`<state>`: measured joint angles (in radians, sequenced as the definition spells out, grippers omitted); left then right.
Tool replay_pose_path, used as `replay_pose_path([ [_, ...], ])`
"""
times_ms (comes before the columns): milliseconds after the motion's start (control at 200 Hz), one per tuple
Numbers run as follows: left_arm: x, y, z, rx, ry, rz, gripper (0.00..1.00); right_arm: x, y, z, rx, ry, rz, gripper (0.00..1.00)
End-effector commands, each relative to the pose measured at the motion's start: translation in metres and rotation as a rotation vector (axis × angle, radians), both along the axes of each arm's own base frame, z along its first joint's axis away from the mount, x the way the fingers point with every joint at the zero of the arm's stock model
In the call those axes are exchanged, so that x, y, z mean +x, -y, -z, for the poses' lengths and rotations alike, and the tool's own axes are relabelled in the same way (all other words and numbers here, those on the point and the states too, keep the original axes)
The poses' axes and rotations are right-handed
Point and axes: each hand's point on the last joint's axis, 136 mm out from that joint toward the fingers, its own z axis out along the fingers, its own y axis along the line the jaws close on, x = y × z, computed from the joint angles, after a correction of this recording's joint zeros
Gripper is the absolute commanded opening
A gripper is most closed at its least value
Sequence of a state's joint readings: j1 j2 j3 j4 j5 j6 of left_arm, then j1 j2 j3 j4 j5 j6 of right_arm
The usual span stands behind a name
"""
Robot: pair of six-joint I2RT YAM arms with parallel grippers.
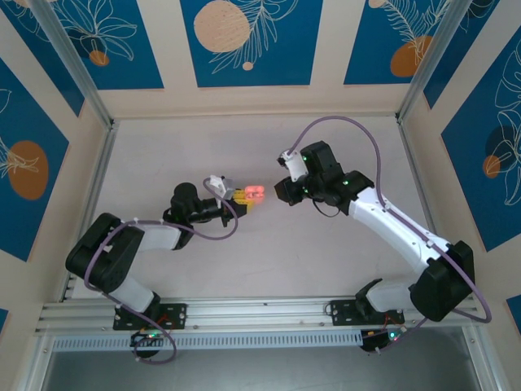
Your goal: Insert the wireless bluetooth earbuds into the charging case
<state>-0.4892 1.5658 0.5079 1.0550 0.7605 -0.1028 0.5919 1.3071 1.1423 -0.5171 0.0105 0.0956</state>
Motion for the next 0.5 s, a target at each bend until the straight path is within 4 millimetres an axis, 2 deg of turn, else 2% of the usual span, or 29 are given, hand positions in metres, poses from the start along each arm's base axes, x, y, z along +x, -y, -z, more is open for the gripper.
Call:
replay_pose_path([
  [0, -0.008, 0.010, -0.021, -0.060, 0.045, 0.078, 0.16, -0.011, -0.018, -0.021, 0.045, 0.101, -0.130, 0.18],
  [210, -0.014, 0.013, -0.029, -0.102, 0.037, 0.128, 0.16, -0.018, -0.035, -0.022, 0.017, 0.141, -0.228, 0.18],
  [495, -0.018, 0.015, -0.036, -0.154, 0.025, 0.172, 0.16, -0.005, -0.034, -0.012, -0.075, 0.178, -0.250, 0.18],
])
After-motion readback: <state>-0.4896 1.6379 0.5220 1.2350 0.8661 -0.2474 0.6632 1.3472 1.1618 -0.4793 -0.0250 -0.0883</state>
